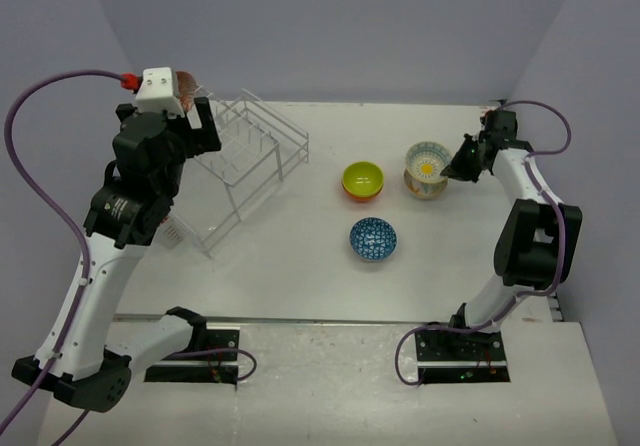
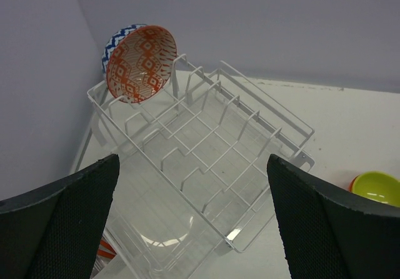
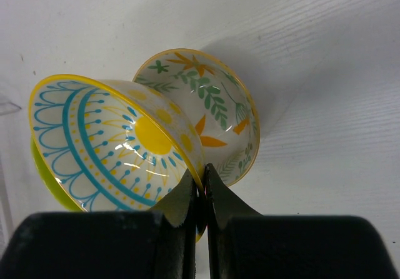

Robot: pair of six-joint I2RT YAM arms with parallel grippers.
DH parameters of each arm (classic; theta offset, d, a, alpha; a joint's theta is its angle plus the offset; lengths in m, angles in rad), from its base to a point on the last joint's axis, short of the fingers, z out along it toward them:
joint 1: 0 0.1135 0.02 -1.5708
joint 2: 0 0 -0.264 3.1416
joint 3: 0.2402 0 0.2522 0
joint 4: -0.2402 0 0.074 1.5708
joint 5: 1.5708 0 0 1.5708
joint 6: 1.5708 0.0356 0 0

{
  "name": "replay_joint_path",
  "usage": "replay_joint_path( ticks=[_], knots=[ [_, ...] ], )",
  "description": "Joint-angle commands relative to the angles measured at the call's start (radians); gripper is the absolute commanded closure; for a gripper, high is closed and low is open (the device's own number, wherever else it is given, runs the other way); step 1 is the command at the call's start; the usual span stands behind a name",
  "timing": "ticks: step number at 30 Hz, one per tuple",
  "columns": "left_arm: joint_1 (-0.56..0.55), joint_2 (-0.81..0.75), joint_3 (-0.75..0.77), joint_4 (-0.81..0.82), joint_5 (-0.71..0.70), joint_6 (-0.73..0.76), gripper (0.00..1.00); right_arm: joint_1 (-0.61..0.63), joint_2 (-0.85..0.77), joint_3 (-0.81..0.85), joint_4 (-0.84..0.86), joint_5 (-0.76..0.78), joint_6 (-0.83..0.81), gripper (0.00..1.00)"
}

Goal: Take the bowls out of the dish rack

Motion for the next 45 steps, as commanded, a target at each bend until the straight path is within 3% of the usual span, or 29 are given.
replay_joint_path(
  ticks=[1, 22, 39, 45],
  knots=[
    [0.007, 0.003, -0.014, 0.032, 0.016, 0.021, 0.00, -0.003, -0.020, 0.011, 0.045, -0.050, 0.017, 1.00],
    [0.004, -0.059, -0.060, 0.061, 0.002, 0.044, 0.00, -0.017, 0.044, -0.004, 0.046, -0.047, 0.003, 0.99],
    [-0.008, -0.074, -0.080, 0.078, 0.007, 0.050, 0.00, -0.016, 0.073, -0.015, 0.034, -0.032, -0.011, 0.88],
    [-0.071, -0.085, -0.091, 0.082, -0.061, 0.070, 0.00, -0.016, 0.095, -0.020, 0.032, -0.033, -0.014, 0.85]
  ],
)
